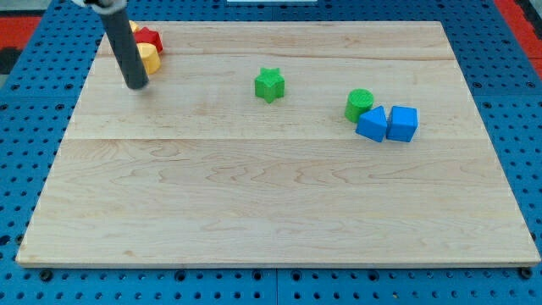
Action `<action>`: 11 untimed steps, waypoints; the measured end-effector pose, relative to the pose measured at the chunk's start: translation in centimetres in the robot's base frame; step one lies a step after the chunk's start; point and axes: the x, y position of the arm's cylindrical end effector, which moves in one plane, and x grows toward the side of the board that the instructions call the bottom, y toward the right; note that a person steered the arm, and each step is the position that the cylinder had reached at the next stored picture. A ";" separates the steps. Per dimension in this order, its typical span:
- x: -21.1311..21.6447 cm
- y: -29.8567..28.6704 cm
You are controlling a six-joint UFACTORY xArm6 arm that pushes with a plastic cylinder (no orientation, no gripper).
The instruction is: Push the green star bottom right to the yellow heart
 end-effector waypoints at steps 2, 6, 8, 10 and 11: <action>-5.9 9.4; -3.6 12.1; -6.5 2.6; -8.0 5.3; -8.5 10.3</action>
